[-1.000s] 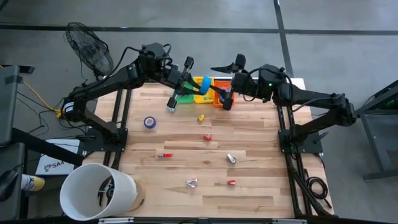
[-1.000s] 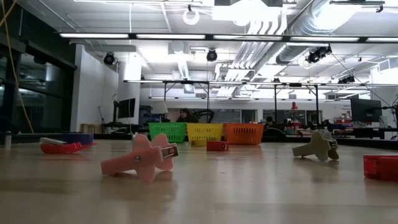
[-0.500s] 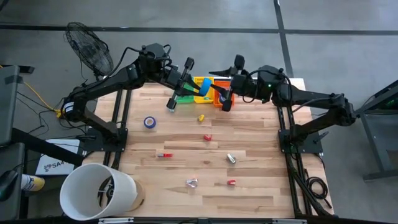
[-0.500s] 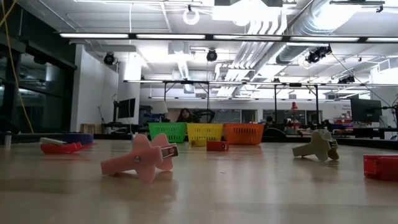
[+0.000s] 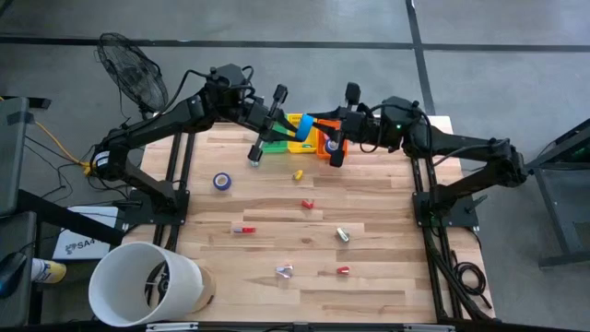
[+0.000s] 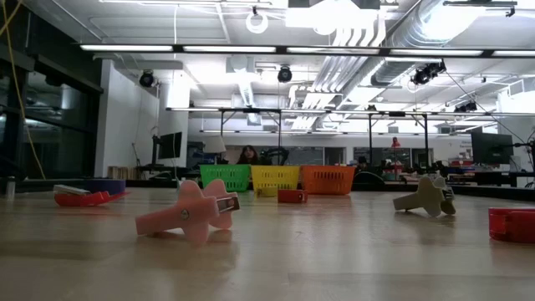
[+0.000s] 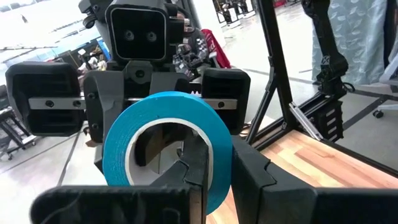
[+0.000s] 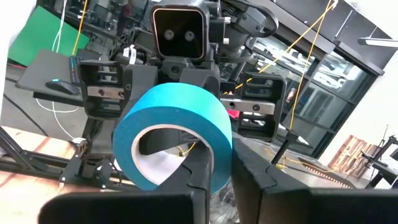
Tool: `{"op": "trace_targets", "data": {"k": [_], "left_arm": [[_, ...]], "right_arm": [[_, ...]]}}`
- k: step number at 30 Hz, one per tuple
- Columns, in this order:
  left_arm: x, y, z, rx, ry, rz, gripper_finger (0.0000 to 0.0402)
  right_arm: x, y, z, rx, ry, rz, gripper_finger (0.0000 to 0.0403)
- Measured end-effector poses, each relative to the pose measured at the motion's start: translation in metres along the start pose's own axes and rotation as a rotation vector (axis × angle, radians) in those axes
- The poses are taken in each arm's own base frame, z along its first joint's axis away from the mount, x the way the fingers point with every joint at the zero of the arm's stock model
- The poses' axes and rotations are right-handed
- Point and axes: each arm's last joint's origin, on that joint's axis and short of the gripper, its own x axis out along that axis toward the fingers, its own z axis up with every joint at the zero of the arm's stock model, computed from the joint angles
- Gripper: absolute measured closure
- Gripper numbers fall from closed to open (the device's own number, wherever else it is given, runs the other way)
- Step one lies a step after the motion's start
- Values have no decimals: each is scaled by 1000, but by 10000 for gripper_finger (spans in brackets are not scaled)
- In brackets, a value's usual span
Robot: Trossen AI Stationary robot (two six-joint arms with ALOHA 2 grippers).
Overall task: Pick and place Stapler, Stapler remover, tape
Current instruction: Put the light blue tape into the orange bin
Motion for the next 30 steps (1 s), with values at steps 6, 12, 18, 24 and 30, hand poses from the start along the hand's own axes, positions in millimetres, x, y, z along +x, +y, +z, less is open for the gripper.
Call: {"op": "trace_targets", "data": {"k": [6, 12, 18, 24, 30], "left_arm": [[0, 1, -1, -5, 22, 34, 340], [0, 2, -2, -1, 49, 80, 245], [-9, 4, -7, -38, 125, 123, 157], [-47, 5, -2, -87, 290, 301, 135], [-68, 1, 11, -73, 317, 393, 134]], "right_arm": [[0, 0, -2, 37, 16, 3, 375], [0, 1, -4, 48, 42, 10, 375], [-2, 2, -14, 63, 181, -56, 375], [-9, -13, -41, 181, 423, -151, 375], [-16, -42, -75, 355, 611, -255, 375]]}}
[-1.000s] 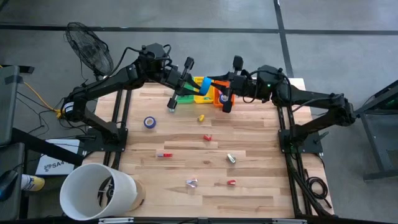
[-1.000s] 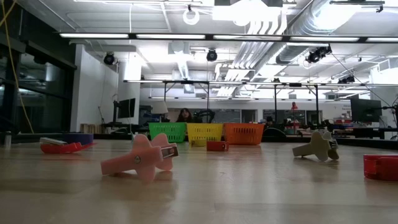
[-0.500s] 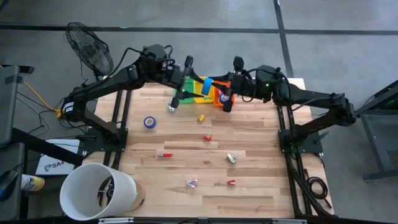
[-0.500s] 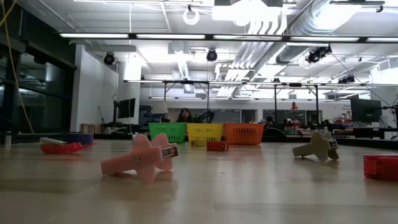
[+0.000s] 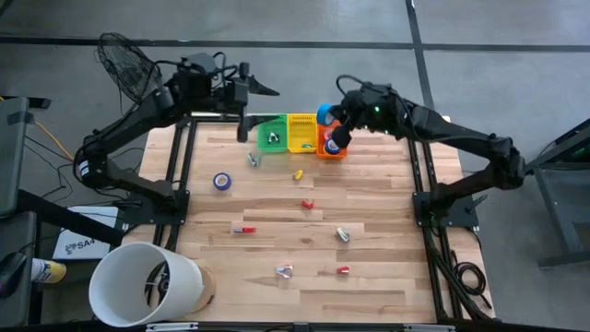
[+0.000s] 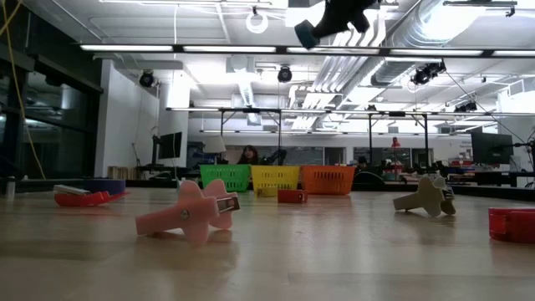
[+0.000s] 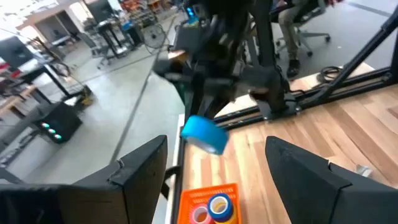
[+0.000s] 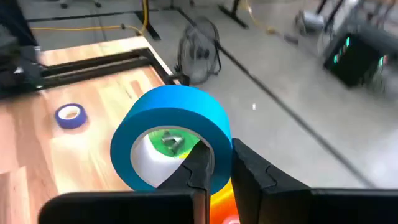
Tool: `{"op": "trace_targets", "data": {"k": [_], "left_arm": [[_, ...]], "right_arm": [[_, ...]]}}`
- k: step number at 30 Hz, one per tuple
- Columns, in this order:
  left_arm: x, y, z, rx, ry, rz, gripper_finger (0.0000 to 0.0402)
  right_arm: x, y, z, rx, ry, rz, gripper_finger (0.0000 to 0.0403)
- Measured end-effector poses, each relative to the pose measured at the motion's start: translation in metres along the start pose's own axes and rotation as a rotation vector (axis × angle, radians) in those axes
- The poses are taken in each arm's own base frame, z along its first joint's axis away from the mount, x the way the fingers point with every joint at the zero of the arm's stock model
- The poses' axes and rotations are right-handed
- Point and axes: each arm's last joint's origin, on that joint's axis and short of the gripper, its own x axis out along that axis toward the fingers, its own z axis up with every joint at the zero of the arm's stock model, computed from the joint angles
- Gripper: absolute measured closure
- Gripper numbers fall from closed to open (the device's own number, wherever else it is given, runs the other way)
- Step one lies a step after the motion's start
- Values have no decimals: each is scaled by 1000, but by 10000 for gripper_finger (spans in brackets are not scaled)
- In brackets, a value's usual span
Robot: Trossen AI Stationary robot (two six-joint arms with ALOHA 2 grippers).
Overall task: Pick and place Stapler, Stapler remover, tape
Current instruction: Put the light blue tape into the orange bin
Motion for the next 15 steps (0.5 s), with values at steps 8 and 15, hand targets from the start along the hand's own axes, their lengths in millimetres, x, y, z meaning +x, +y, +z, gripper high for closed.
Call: {"op": "trace_targets", "data": {"k": [8, 15], "left_arm": [[-4, -1, 1, -1, 7, 8, 133], [-3, -2, -2, -18, 31, -3, 133]], "right_arm": [[38, -56, -20, 210, 137, -25, 375], [92, -92, -68, 390, 404, -58, 375]]}}
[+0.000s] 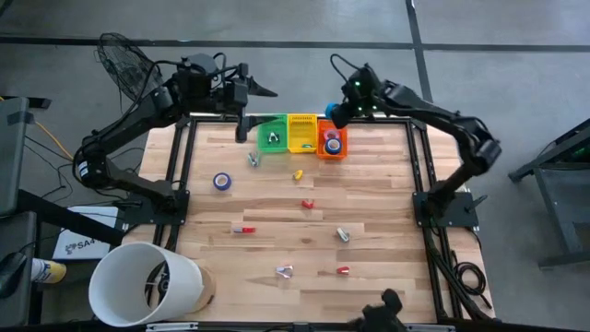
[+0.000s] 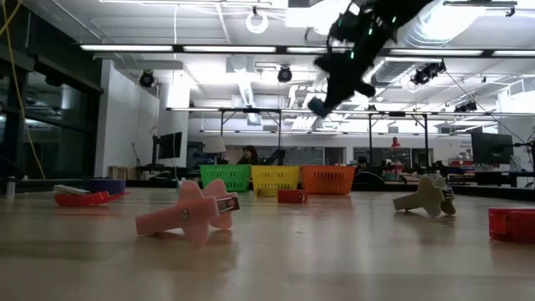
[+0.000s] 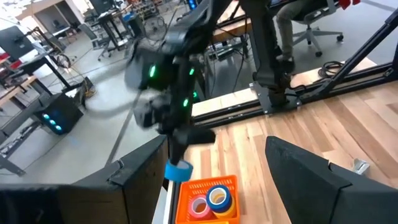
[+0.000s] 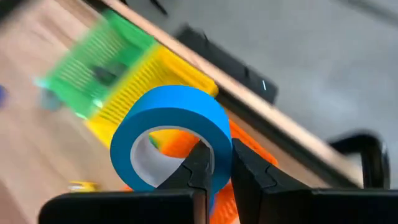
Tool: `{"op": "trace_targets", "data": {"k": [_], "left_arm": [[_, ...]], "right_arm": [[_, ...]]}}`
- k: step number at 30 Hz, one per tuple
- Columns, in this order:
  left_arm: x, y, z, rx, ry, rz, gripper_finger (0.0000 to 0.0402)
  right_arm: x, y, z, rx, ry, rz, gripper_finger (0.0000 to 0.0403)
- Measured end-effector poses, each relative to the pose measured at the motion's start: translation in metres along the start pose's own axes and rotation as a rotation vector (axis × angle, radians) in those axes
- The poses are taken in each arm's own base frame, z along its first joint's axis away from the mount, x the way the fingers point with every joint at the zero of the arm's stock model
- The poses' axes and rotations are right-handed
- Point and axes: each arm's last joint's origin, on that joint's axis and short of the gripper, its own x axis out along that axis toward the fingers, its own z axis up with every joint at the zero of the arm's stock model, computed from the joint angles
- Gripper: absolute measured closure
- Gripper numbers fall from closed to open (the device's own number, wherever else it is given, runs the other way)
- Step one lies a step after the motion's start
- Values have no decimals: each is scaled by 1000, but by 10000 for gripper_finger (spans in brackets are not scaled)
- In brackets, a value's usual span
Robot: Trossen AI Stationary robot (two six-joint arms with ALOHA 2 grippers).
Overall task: Pick and place Stapler, Stapler remover, tape
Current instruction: Put the light blue tape into the orange bin
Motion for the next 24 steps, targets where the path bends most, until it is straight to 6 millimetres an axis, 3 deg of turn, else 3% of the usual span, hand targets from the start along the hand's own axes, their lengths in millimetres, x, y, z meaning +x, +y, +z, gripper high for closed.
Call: {"op": "trace_targets", "data": {"k": [8, 17, 24], "left_arm": [[0, 0, -2, -6, 18, 0, 133], [0, -1, -5, -12, 69, 24, 133], [0, -1, -5, -10, 69, 23, 133]], "right_arm": [[58, -25, -16, 79, 204, -29, 375], [76, -22, 16, 36, 317, -104, 375], [89, -24, 16, -3, 418, -138, 375]]}}
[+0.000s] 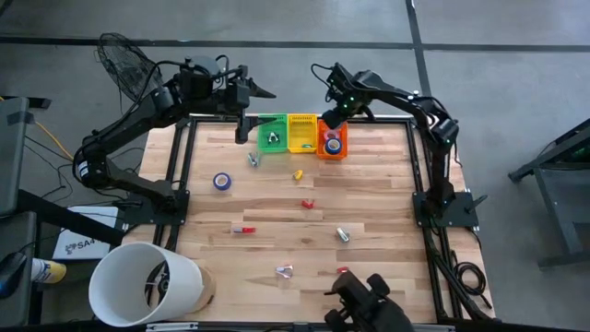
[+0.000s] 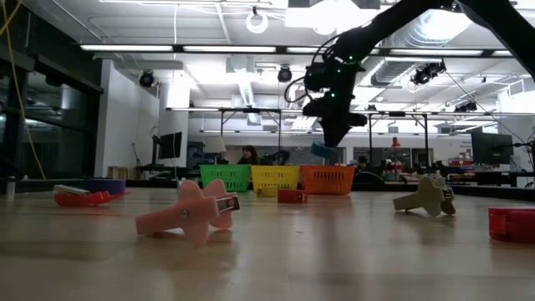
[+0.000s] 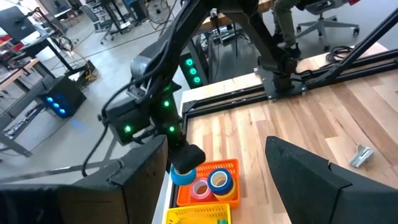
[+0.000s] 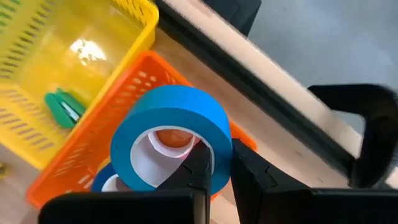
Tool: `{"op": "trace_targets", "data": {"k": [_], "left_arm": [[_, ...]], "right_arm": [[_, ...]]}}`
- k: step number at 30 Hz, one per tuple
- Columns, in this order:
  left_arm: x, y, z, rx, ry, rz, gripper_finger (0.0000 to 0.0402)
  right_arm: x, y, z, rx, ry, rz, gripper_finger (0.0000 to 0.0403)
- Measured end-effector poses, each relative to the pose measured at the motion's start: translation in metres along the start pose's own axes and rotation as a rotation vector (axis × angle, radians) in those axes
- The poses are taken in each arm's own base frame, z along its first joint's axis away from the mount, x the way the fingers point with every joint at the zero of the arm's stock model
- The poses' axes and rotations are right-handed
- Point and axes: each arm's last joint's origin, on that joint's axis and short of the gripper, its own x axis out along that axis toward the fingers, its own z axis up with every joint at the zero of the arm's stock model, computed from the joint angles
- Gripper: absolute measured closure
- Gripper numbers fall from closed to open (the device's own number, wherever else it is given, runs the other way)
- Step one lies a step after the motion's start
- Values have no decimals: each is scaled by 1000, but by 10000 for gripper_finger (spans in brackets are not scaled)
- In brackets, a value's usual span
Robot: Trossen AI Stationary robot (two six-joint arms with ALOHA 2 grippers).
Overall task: Pick and place Stapler, Stapler remover, tape
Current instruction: Put the light blue tape into the orange bin
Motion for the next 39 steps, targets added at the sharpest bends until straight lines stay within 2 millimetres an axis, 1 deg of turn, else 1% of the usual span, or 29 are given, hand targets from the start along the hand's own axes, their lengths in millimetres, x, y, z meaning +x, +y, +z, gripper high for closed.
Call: {"op": "trace_targets", "data": {"k": [6, 14, 19, 24, 32, 39], "left_arm": [[0, 0, 0, 1, 0, 0, 133], [0, 0, 0, 15, 0, 0, 133], [0, 0, 0, 23, 0, -1, 133], [0, 0, 0, 23, 0, -1, 133], [0, 0, 0, 23, -1, -2, 133], [0, 0, 0, 23, -1, -2, 133]], "right_arm": [[15, 4, -1, -7, 42, -3, 375], [19, 16, -2, -31, 35, -26, 375], [23, 15, -2, -13, 44, -44, 375], [36, 15, -5, 27, 106, -20, 375], [37, 16, -7, 77, 129, -10, 372], [36, 16, -10, 81, 159, -1, 369]]}}
